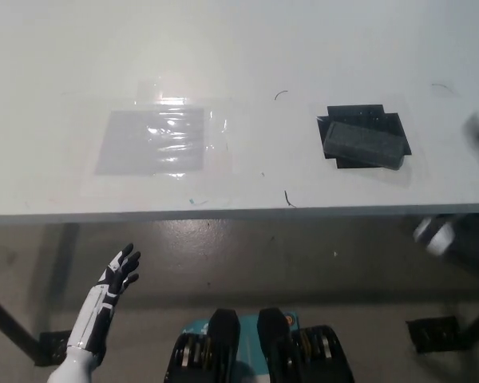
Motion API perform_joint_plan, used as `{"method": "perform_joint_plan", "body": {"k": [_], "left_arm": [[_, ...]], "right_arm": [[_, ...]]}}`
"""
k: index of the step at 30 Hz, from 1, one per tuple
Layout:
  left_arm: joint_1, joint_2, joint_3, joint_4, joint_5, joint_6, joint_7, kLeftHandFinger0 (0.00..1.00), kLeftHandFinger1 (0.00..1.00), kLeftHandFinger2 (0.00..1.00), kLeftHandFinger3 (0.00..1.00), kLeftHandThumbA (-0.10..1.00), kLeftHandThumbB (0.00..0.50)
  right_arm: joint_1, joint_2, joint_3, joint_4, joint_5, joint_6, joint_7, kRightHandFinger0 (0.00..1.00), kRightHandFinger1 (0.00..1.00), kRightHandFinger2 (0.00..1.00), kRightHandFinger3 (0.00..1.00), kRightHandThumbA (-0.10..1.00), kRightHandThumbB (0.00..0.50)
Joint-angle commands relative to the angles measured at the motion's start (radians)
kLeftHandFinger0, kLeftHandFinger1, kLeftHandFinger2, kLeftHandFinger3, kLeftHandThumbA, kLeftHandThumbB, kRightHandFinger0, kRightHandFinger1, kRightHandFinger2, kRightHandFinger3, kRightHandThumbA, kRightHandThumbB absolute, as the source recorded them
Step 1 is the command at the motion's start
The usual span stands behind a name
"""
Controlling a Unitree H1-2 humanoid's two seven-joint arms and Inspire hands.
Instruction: A whiteboard eraser is kept on the black marked spot on the table infront of the robot and the robot uses its right hand to swipe it back and forth on the table twice to clean it
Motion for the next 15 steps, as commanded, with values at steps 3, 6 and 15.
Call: {"method": "perform_joint_plan", "body": {"k": [3,6,15], "left_arm": [[-0.051,0.035,-0.011,-0.021,0.002,-0.155,-0.035,1.00,1.00,1.00,1.00,1.00,0.414],[-0.048,0.028,-0.013,-0.019,0.003,-0.156,-0.033,1.00,1.00,1.00,1.00,1.00,0.414],[-0.045,0.034,-0.016,-0.030,0.000,-0.142,-0.043,1.00,1.00,1.00,1.00,1.00,0.415]], "right_arm": [[-0.968,-0.456,0.059,0.039,-0.042,0.609,0.496,1.00,1.00,1.00,1.00,1.00,0.310],[-1.172,-0.425,0.200,0.316,-0.142,0.595,0.677,1.00,1.00,1.00,1.00,1.00,0.259],[-1.419,-0.230,0.415,1.032,-0.259,0.352,0.754,1.00,1.00,1.00,1.00,1.00,0.365]]}}
